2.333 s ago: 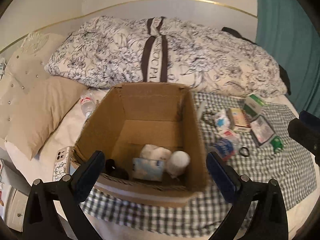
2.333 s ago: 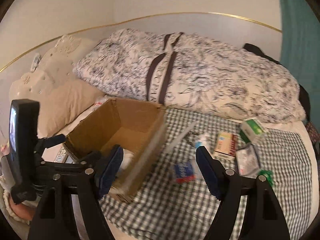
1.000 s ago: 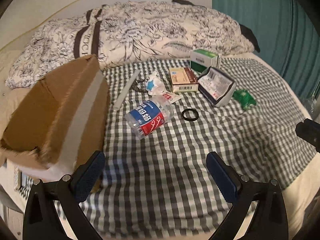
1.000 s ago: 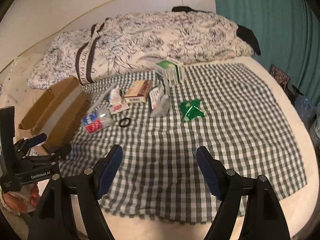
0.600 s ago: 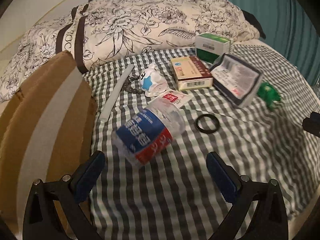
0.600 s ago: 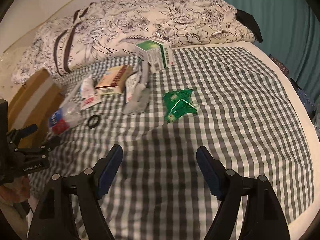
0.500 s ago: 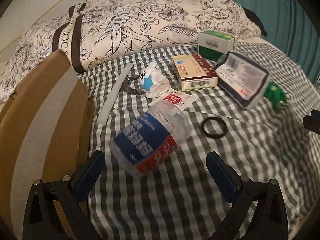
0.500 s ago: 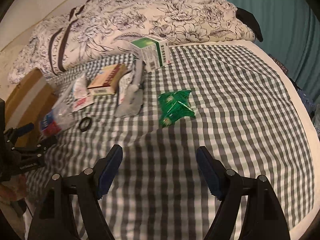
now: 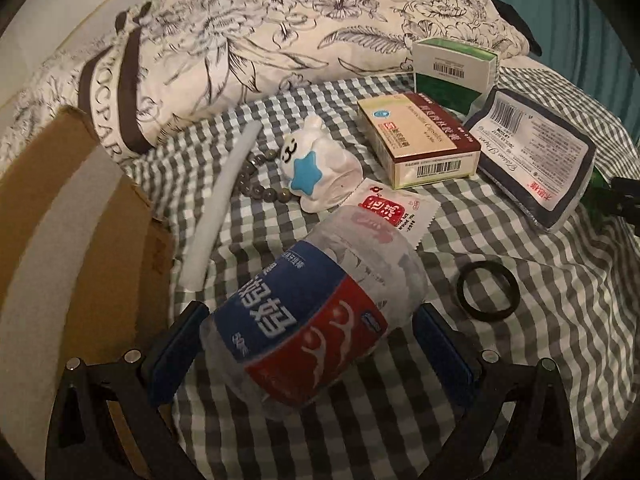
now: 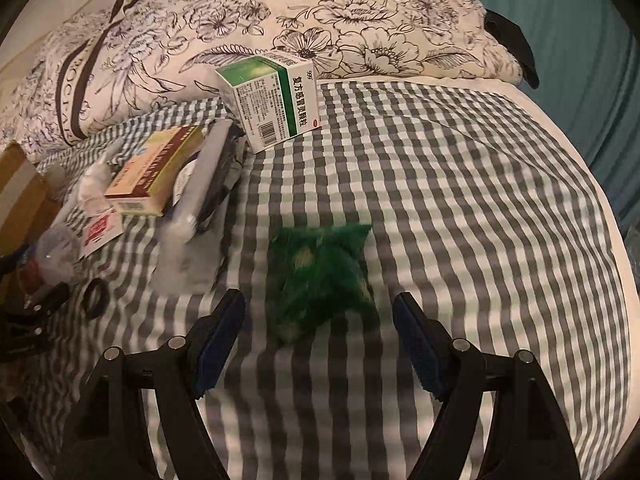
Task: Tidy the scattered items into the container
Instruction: 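Grasp the green packet with the right tool while the left tool grasps the water bottle, then carry both items over the cardboard box and open both tools to drop them, then withdraw both open tools from the box toward the remaining items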
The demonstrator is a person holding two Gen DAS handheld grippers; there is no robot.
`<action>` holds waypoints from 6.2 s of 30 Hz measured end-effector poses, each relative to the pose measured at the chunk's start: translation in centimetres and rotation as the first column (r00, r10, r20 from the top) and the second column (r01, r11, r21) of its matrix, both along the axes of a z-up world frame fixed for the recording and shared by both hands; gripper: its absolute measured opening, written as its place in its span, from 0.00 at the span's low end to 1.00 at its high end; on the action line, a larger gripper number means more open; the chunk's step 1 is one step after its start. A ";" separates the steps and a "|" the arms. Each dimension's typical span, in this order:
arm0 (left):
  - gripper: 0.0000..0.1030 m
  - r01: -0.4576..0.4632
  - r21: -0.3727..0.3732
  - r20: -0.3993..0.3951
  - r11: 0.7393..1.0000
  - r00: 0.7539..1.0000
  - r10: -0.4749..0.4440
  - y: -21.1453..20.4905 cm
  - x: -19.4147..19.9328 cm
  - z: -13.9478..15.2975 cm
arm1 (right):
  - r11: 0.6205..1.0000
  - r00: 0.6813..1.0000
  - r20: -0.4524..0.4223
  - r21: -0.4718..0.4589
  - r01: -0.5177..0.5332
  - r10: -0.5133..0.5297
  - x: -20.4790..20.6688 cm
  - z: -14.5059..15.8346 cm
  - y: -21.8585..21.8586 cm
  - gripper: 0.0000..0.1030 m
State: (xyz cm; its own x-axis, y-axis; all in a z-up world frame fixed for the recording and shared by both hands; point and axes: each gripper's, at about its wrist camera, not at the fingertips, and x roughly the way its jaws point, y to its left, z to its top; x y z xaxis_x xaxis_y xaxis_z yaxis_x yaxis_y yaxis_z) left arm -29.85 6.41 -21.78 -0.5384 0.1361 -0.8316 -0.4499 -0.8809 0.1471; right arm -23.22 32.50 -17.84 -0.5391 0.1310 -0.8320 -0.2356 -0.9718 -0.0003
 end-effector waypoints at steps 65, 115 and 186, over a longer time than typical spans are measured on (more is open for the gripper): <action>0.97 -0.056 0.200 -0.195 0.978 0.976 0.096 -5.2 16.4 23.0 | 0.979 0.939 -0.277 0.048 -0.198 0.203 17.6 18.5 -15.5 0.40; 0.97 -0.371 0.154 -0.139 0.916 0.909 0.392 -27.0 4.5 16.7 | 0.846 0.832 -0.210 -0.041 -0.532 0.513 -1.2 14.4 -39.2 0.68; 1.00 -0.184 0.152 -0.067 0.971 0.978 0.196 2.8 8.7 5.5 | 0.991 0.971 -0.228 -0.101 -0.091 0.066 10.5 5.4 -6.9 0.89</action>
State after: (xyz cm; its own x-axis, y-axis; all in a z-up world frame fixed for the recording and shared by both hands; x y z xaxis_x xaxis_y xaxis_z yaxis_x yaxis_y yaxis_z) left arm -21.17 9.23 -16.30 -0.6309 0.1397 -0.7632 -0.2638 -0.9637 0.0417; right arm -12.70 25.59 -12.41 -0.7182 -0.0050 -0.6959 -0.1403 -0.9784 0.1518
